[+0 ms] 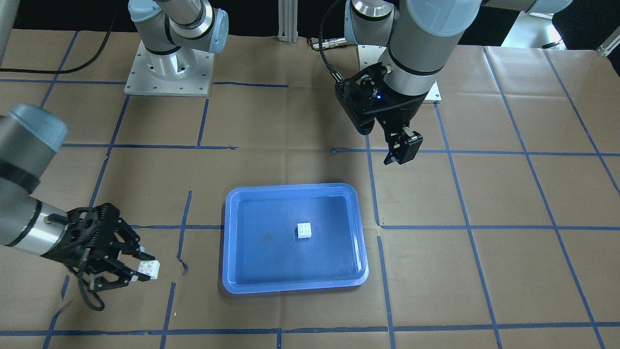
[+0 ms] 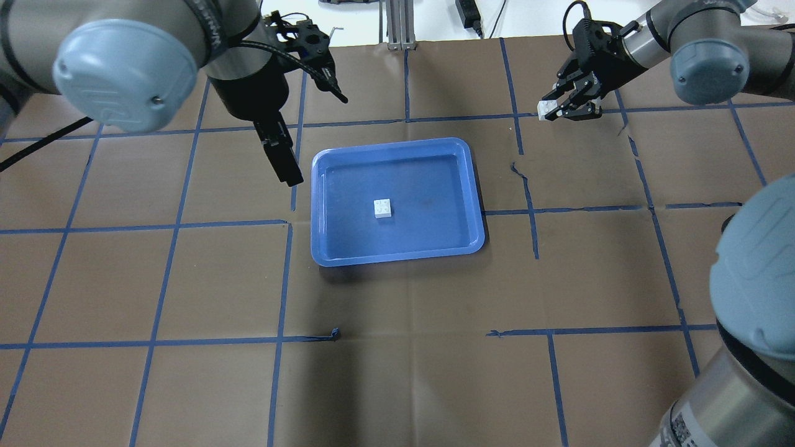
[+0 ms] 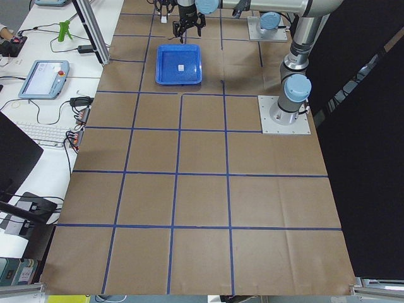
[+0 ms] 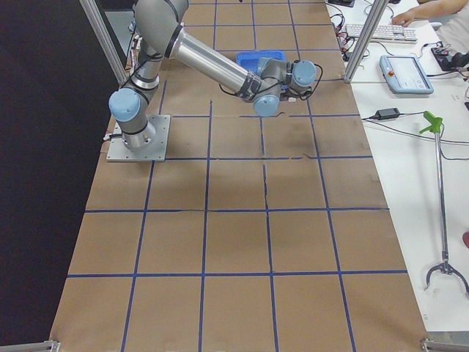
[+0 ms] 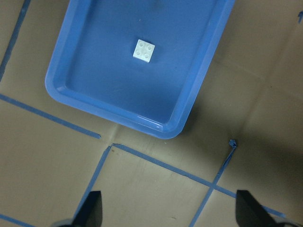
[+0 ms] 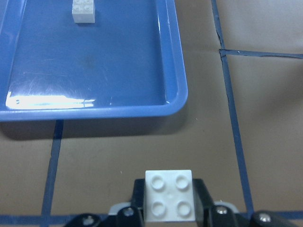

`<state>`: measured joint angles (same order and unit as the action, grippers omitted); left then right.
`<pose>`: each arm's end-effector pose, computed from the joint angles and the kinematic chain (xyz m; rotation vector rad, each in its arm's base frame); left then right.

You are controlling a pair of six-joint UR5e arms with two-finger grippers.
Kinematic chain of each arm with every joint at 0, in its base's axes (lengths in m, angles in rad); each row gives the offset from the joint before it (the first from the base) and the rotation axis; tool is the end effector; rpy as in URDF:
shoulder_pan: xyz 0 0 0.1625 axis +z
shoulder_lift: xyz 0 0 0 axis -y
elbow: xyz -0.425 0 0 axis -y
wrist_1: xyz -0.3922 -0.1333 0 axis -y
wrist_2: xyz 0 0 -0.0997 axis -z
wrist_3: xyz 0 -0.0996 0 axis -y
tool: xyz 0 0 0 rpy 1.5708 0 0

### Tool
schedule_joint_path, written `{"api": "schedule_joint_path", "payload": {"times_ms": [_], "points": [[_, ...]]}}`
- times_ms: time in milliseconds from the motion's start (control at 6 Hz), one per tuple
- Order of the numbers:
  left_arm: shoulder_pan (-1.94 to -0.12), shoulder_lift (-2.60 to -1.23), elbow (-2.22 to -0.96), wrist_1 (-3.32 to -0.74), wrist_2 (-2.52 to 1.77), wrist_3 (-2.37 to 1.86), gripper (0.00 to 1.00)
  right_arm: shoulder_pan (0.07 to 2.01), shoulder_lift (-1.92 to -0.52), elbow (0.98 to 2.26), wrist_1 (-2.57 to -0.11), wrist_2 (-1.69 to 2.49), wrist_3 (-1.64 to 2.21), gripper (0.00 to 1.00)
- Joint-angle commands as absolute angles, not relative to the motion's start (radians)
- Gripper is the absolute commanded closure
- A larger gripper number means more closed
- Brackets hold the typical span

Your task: Assemble white blocks and place on blue tray

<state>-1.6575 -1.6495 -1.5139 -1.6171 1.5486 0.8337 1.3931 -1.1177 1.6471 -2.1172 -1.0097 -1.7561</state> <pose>-0.1799 -0.5045 0.4715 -1.3735 -2.7734 -0.0856 0.0728 -0.6488 0.2639 -1.9636 1.9392 -0.6679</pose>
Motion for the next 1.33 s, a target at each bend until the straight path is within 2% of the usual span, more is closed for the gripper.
{"api": "schedule_joint_path", "payload": {"times_ms": [0, 333, 833, 1167], "points": [[-1.643, -1.626, -1.519, -1.606, 1.546, 0.397, 0.01, 1.526, -1.129, 1.782, -2.396, -1.012, -1.509, 0.82], [-1.612, -1.625, -1.511, -1.549, 1.546, 0.041, 0.01, 1.648, -1.12, 1.873, -2.613, -1.015, -1.329, 0.82], [-1.554, -1.605, -1.506, -1.563, 1.539, 0.025, 0.01, 1.732, -1.014, 1.904, -2.793, -1.028, -1.251, 0.82], [-1.555, -1.603, -1.508, -1.563, 1.539, 0.025, 0.01, 1.747, -1.005, 1.905, -2.8, -1.029, -1.247, 0.82]]}}
